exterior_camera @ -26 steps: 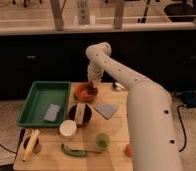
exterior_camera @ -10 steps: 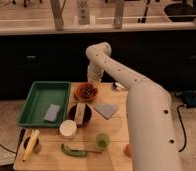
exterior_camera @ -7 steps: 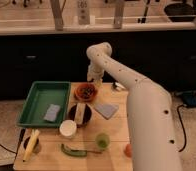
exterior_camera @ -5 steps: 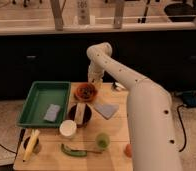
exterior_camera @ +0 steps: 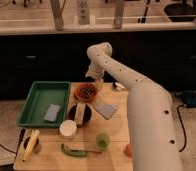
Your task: Place grapes in red bowl
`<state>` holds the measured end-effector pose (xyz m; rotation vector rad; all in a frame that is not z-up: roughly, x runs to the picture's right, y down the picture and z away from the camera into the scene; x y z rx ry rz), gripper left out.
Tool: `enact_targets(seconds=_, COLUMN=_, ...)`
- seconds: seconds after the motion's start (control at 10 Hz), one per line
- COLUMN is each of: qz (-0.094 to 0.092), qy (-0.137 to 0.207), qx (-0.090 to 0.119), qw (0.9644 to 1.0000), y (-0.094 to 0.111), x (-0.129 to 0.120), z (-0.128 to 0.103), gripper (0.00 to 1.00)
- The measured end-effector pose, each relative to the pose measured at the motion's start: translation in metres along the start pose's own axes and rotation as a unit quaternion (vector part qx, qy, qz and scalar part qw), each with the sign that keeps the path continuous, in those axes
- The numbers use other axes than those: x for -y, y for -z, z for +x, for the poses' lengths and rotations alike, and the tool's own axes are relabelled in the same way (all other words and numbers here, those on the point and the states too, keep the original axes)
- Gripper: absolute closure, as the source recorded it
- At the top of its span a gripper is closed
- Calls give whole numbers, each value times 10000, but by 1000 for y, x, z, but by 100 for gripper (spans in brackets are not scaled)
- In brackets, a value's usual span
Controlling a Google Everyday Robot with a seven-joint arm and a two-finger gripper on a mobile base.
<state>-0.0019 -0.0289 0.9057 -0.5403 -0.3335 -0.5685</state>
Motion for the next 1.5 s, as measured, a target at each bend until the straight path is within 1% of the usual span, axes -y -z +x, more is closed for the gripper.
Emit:
enact_targets(seconds=0.4, qz=0, qy=16, qx=48, qw=10000, y=-1, x=-1, z=2, gripper=20)
enact_targets(seconds=0.7, qz=42, qy=36, qx=74, qw=10000, y=-1, x=-1, z=4, gripper=20)
enact_targets(seconds=1.1, qz=77, qy=111, qx=71, qw=9999, y=-1, x=5, z=2, gripper=20)
enact_targets(seconds=1.5, qz=76, qy=106, qx=70, qw=9999, y=-1, x=4, z=3, gripper=20)
